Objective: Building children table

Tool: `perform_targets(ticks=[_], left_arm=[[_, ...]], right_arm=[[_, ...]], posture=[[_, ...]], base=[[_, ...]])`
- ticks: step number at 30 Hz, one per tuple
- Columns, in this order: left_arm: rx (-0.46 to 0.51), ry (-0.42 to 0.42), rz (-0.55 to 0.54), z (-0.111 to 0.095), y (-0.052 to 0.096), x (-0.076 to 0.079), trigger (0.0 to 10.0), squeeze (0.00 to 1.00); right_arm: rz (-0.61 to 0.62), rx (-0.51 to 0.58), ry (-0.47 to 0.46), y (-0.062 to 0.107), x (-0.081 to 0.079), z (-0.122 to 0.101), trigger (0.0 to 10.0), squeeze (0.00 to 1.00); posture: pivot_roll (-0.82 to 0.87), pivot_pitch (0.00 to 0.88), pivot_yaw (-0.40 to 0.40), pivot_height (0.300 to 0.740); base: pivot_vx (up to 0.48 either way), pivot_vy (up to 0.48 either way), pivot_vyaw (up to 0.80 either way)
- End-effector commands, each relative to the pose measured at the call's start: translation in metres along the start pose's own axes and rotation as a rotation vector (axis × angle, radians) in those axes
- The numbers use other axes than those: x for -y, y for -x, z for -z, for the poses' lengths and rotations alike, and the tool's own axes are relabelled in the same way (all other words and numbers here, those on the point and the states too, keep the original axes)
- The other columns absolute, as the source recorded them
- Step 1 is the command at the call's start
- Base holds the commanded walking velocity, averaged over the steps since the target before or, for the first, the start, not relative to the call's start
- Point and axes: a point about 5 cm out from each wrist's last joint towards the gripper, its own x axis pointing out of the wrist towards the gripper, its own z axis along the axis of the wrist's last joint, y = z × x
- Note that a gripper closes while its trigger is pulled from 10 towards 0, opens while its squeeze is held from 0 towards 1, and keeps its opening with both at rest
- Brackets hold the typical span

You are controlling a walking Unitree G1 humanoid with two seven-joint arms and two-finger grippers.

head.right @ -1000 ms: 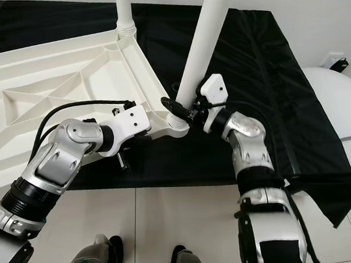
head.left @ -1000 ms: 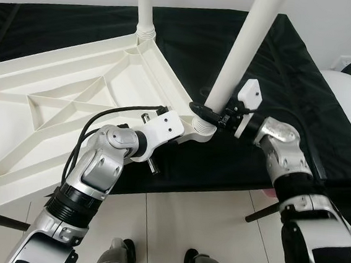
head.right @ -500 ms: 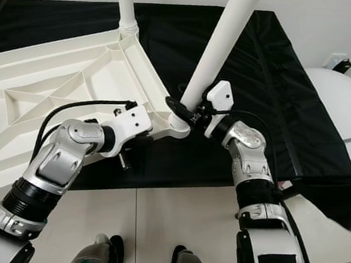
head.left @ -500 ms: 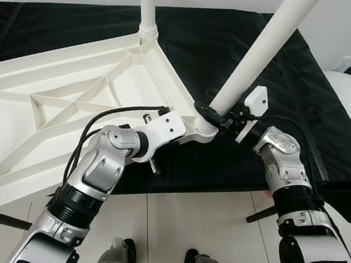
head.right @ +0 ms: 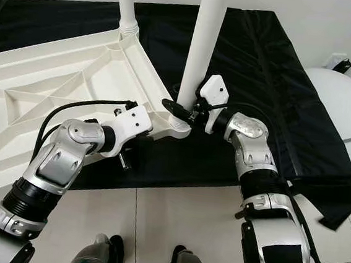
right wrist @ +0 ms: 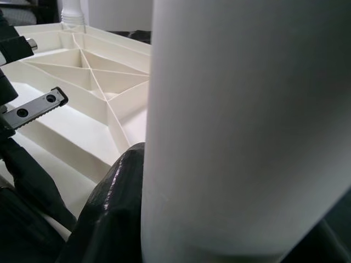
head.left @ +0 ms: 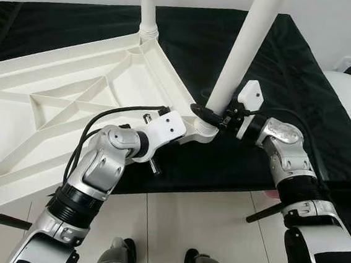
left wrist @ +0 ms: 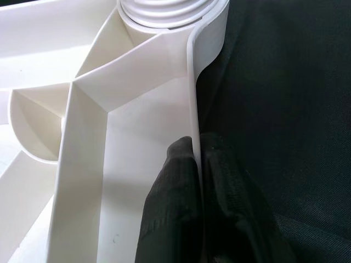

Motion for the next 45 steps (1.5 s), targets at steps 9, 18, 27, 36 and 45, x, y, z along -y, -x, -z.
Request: perform_targets(ticks=[9, 18, 27, 36, 45], left_arm=[[0.004, -0.021, -0.121, -0.005, 0.000, -0.003, 10.0, 0.00], [0.001, -0.023, -0.121, -0.005, 0.001, -0.004, 10.0, 0.00], [0.000, -0.018, -0.126, -0.005, 0.003, -0.005, 10.0, 0.00], [0.002, -0.016, -0.125, -0.006, 0.002, -0.006, 10.0, 0.00], [0.002, -0.016, -0.124, -0.007, 0.002, -0.006, 10.0, 0.00]], right_arm=[[-0.054, -0.106, -0.098, -0.002, -0.011, 0.029, 10.0, 0.00], [0.016, -0.102, -0.112, -0.006, -0.009, 0.030, 10.0, 0.00], [0.072, -0.071, -0.109, -0.007, -0.011, 0.030, 10.0, 0.00], [0.158, -0.027, -0.134, -0.005, -0.016, 0.031, 10.0, 0.00], [0.256, -0.009, -0.151, -0.005, -0.020, 0.031, 10.0, 0.00]], posture=[[-0.10, 0.185, -0.013, 0.740], [-0.10, 0.194, -0.012, 0.740], [-0.10, 0.201, -0.011, 0.740], [-0.10, 0.203, -0.009, 0.740], [-0.10, 0.203, -0.007, 0.740]], base=[[0.000, 0.000, 0.00], [0.000, 0.000, 0.00], [0.000, 0.000, 0.00], [0.000, 0.000, 0.00], [0.000, 0.000, 0.00]])
